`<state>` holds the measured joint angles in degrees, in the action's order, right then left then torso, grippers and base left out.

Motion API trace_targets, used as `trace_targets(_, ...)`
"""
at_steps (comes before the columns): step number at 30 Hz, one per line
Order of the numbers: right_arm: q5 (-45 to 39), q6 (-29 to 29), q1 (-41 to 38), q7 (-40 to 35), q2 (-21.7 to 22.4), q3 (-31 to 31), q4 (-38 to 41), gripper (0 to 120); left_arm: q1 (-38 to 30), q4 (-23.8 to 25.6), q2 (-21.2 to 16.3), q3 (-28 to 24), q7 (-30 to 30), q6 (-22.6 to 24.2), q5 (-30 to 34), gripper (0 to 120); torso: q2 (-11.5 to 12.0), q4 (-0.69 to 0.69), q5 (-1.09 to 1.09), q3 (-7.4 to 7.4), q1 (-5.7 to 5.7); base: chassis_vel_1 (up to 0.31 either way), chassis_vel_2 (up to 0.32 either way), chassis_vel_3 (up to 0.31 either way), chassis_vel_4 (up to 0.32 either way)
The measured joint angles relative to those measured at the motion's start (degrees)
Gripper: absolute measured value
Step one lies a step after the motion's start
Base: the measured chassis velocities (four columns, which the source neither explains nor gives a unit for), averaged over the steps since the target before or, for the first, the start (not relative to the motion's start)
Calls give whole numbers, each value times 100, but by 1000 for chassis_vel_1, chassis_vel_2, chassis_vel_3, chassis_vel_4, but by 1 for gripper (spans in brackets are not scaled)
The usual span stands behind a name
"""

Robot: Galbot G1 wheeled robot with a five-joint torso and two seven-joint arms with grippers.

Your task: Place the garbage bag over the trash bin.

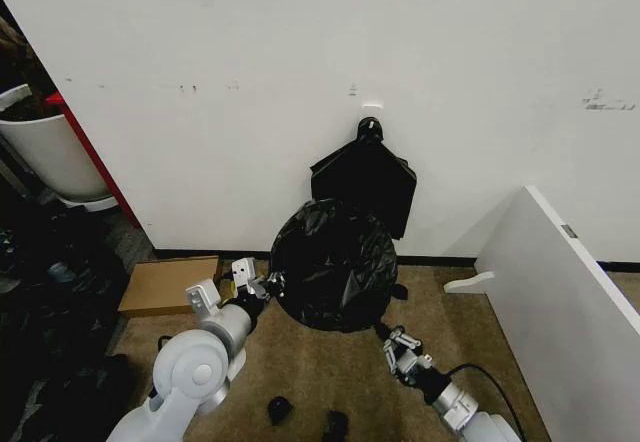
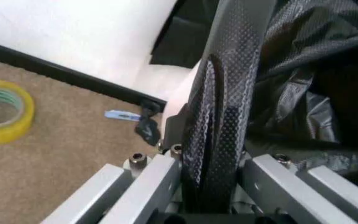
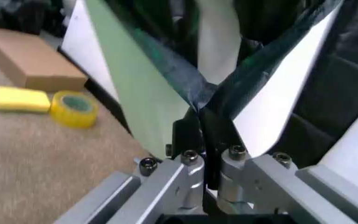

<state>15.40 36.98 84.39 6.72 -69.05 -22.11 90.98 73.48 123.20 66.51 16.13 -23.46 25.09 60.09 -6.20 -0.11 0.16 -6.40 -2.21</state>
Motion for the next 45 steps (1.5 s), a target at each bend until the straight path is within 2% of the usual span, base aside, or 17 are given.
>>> trace_targets(2,-747,212,86,625,138,27,4,5,-38,-109,-17,-47,-4,-84,-121,1,0,0,-1,0,0,0,0,0,0)
trace_targets(6,-2548,658,165,2918,399,-238,-129,21,-133,-326,-76,-190,51,-279,-390,1,0,0,1,0,0,0,0,0,0)
trace_targets(7,-2548,658,165,2918,399,-238,-129,21,-133,-326,-76,-190,51,-279,-390,1,0,0,1,0,0,0,0,0,0)
trace_targets(11,-3751,538,145,5061,616,-812,-358,38,-210,-501,-171,-322,189,-415,-645,0,0,-2,0,0,0,0,0,0,0)
trace_targets(13,-4114,422,121,5423,684,-1006,-377,47,-212,-564,-256,-374,296,-516,-827,0,0,-2,-1,0,0,0,0,0,0)
trace_targets(16,-4654,259,99,5337,737,-1149,-229,55,-187,-660,-401,-412,551,-598,-1074,0,0,-2,0,0,0,0,0,0,0)
trace_targets(18,-4889,149,109,4641,774,-1154,73,61,-167,-732,-497,-430,793,-629,-1180,0,0,0,1,0,0,0,0,0,0)
trace_targets(21,-4810,-251,212,2568,832,-959,978,75,-195,-1176,-624,-497,1576,-1387,-1769,0,0,0,-1,0,0,0,0,0,0)
trace_targets(22,-4810,-251,212,2568,832,-959,978,75,-195,-1176,-624,-497,1576,-1387,-1769,0,0,0,-1,0,0,0,0,0,0)
trace_targets(25,-4762,-731,312,1374,884,-763,1660,85,-276,-1782,-664,-532,2238,-2495,-2262,0,0,0,-2,0,0,0,0,0,0)
trace_targets(26,-4808,-1120,389,926,919,-661,2052,91,-323,-2191,-682,-554,2630,-3168,-2402,0,0,0,-2,0,0,0,0,0,0)
trace_targets(27,-4827,-1205,407,866,929,-640,2130,93,-333,-2295,-683,-561,2729,-3344,-2423,0,0,1,-2,0,0,0,0,0,0)
trace_targets(28,-4897,-1441,462,781,966,-583,2361,98,-368,-2627,-681,-577,3090,-3993,-2526,0,0,0,-3,0,0,0,0,0,0)
trace_targets(35,-5072,-2223,551,1385,1206,-511,2739,100,-414,-3435,-603,-576,4371,-5851,-3154,0,0,0,-3,0,0,0,0,0,0)
trace_targets(40,-4989,-2363,495,2112,1273,-559,2621,100,-395,-3500,-572,-540,4612,-6189,-3450,0,0,-1,0,0,0,0,0,0,0)
trace_targets(42,-4776,-2575,442,3080,1342,-632,2450,100,-377,-3518,-543,-492,4721,-6485,-3942,0,0,-1,0,0,0,0,0,0,0)
trace_targets(45,-4774,-2651,438,3303,1352,-646,2421,98,-375,-3518,-543,-475,4742,-6551,-4076,0,0,0,-1,0,0,0,0,0,0)
